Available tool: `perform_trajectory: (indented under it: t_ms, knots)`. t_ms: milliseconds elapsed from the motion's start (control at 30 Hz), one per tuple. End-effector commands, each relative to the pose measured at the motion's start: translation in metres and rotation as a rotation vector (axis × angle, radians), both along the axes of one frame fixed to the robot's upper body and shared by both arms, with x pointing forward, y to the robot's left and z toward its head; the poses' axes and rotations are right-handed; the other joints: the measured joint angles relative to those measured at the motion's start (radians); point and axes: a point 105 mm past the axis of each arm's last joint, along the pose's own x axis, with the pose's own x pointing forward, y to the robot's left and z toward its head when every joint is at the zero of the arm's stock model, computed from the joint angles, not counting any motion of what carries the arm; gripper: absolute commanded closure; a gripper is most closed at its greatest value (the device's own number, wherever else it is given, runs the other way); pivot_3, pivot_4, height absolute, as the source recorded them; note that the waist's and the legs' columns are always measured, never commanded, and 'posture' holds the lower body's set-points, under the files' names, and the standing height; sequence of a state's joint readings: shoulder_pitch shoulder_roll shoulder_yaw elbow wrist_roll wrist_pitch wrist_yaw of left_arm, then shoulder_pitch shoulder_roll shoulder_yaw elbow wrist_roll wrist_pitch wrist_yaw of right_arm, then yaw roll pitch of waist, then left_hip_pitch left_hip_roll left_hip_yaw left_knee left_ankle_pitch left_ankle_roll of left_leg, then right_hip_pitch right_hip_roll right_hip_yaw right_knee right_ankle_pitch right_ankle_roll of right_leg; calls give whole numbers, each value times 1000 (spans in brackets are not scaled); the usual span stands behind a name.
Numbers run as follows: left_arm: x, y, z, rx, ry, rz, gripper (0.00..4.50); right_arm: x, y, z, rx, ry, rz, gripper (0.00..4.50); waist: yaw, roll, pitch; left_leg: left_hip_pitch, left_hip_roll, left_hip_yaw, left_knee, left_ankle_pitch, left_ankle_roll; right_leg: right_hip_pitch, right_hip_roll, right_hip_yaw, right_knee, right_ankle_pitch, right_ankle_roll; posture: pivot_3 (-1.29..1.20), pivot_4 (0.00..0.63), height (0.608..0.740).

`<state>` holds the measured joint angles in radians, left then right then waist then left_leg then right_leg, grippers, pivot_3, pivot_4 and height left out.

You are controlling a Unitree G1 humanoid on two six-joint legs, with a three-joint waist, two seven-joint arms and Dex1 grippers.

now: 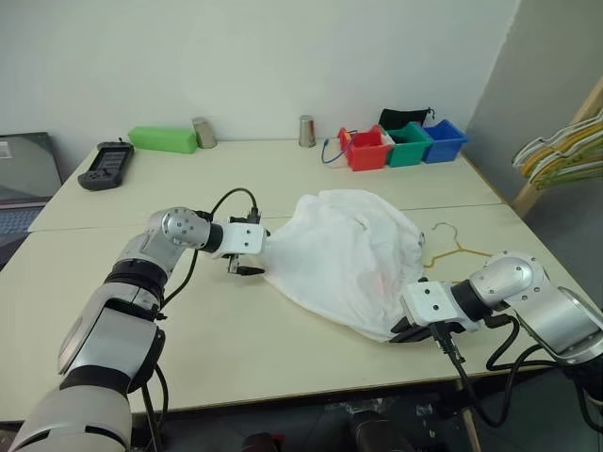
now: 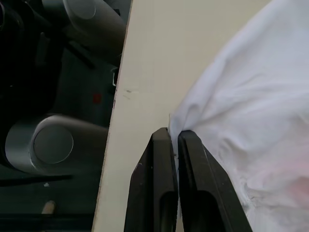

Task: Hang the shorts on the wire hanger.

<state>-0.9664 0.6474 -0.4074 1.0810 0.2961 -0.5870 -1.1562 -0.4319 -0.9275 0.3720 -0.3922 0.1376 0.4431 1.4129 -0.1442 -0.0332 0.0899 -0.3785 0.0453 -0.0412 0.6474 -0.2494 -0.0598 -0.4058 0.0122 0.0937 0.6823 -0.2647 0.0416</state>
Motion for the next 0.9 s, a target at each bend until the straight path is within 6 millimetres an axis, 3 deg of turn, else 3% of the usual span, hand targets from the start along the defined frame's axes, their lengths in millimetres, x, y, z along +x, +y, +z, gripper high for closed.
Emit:
perform_trajectory:
  t_ms: [33,167,433,900]
  knots:
    - [-4,-4,8,-12,101,-41,40,3,0,9,12,-46,-6,4500,-11,0,0,0,0,0,0,0,0,0,0,0,0,-2,3,-172,42,740]
    - [-4,-4,15,-9,127,-51,40,4,1,7,13,-47,-12,4500,-26,0,0,-1,0,-1,0,0,0,0,0,0,0,-2,3,-178,47,740]
    - [-3,6,-3,116,109,-33,40,8,4,6,25,-47,-19,4500,-52,0,0,-1,0,-3,0,0,0,0,1,-1,0,-2,3,-175,55,740]
    - [15,6,16,47,-22,50,2722,16,11,6,47,-70,-33,4500,-50,0,0,-1,0,-5,-1,0,0,1,1,-1,0,-2,4,-162,59,740]
